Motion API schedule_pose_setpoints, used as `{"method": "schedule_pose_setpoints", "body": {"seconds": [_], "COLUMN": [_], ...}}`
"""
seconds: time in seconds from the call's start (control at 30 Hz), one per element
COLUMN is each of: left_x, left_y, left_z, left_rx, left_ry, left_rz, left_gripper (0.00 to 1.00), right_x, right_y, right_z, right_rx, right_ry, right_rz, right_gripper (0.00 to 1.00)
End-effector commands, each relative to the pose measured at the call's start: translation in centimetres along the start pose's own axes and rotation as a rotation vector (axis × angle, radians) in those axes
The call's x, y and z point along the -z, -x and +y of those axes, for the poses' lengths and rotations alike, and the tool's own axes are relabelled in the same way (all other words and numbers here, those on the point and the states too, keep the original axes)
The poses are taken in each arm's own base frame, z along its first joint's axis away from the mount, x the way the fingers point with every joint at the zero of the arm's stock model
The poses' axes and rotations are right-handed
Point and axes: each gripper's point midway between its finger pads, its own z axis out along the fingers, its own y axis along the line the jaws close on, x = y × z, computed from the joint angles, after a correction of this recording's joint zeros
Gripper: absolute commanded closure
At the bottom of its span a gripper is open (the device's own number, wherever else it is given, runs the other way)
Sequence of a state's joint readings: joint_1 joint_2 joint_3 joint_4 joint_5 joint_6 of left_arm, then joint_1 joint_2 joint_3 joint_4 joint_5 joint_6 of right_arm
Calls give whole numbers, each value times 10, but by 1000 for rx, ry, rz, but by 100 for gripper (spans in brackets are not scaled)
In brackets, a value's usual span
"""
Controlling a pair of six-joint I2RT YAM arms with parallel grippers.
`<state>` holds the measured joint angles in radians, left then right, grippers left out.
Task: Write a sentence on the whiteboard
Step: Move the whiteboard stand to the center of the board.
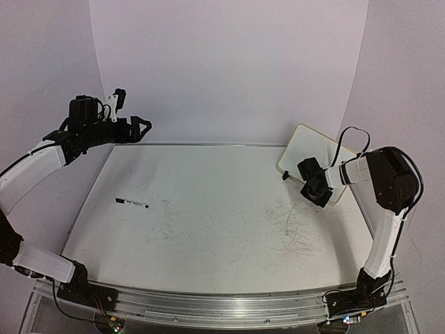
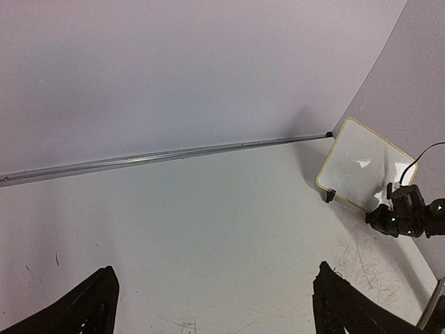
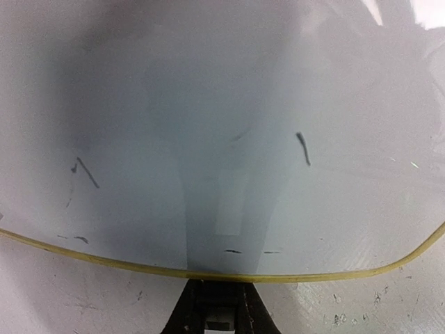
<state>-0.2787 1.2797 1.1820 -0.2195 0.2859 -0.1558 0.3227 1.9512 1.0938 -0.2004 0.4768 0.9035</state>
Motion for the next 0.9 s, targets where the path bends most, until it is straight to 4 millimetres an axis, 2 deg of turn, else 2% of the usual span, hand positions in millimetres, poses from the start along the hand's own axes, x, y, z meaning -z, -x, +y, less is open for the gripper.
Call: {"method": "schedule_pose_setpoints", "body": {"seconds": [0.0, 0.2, 0.3, 0.43, 0.5, 0.67, 0.87], "left_x": [9, 7, 4, 3, 2, 1, 1], "left_y": [14, 12, 9, 8, 7, 6, 4], "left_z": [-4, -3, -2, -1, -1, 1, 2], "left_rx": [-28, -27, -24, -25, -25, -25, -26], "left_ry": [-7, -7, -6, -3, 0, 3, 8], "left_rz": [-53, -47, -40, -38, -37, -33, -33], "left_gripper": [2, 2, 2, 3, 3, 3, 3], "right_x": [26, 47, 65, 90, 98, 134, 156], "right_y": [10, -12, -26, -55, -70, -99, -127], "right_z": [9, 19, 30, 48, 52, 66, 65], "right_rx": [113, 293, 386, 513, 553, 644, 694], "right_ry": [50, 107, 182, 331, 401, 571, 680], "right_rz": [-78, -101, -120, -114, -92, -105, -109], "right_gripper": [94, 96, 100, 100, 100, 100, 100]}}
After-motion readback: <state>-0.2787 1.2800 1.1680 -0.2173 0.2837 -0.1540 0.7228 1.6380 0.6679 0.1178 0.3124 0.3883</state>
